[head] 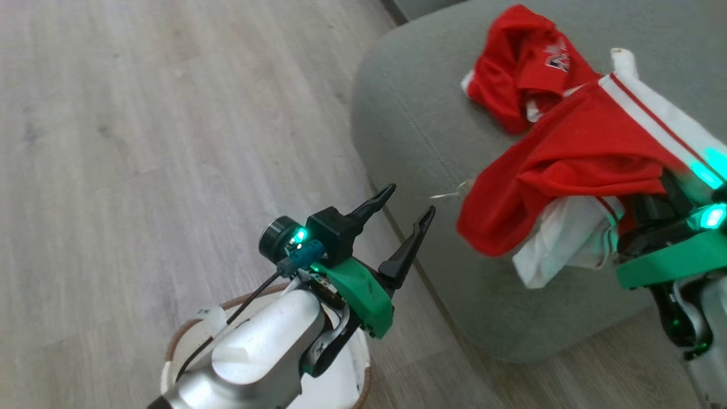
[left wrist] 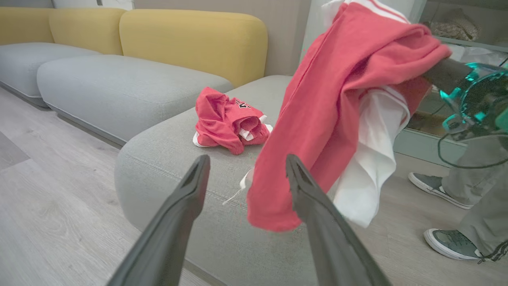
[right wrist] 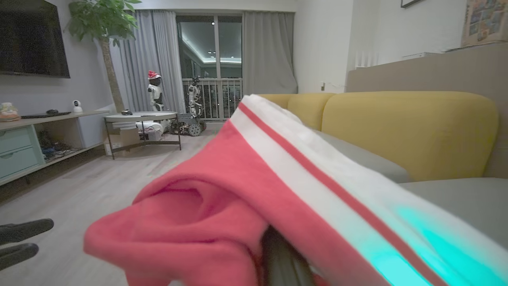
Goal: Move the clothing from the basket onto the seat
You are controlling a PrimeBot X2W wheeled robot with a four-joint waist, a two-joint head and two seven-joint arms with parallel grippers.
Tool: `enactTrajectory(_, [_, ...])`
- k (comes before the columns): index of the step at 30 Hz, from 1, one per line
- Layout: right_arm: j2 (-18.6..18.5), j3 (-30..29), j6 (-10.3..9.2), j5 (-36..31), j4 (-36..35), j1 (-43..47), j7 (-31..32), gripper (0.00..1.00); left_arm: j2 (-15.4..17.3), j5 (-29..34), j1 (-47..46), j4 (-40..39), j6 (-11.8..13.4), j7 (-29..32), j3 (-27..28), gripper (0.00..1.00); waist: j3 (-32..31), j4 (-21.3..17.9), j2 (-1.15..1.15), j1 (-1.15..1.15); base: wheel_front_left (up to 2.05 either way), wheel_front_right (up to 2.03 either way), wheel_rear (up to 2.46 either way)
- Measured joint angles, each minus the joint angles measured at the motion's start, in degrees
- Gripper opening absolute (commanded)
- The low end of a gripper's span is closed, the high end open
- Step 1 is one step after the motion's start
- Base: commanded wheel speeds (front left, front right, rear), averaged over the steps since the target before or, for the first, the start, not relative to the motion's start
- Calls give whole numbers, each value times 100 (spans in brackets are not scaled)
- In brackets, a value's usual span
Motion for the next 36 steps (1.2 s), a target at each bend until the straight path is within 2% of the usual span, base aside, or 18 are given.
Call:
enactTrajectory(8, [30,-254,0,0,-200,104,0,0,-73,51,-42,201,-7,-53,21,100,167,-462,0,0,0,0,0])
enactTrajectory(17, [-11,-390,0,107,-188,-50,0,0,-144,89,-185,319,-16,-56,37,100,399,-553,0,0,0,0,0])
enactTrajectory(28, [-415,-627,0,631,854,-1691,-1,0,-287,234,-708,509,-10,-8,-14,100,1054,-361,0,0,0,0,0])
enactTrajectory(36, [-976,-726,0,1005,2043,-2872,-1,0,-363,370,-1204,614,52,157,-102,100,1746,-94,0,1,0,0,0])
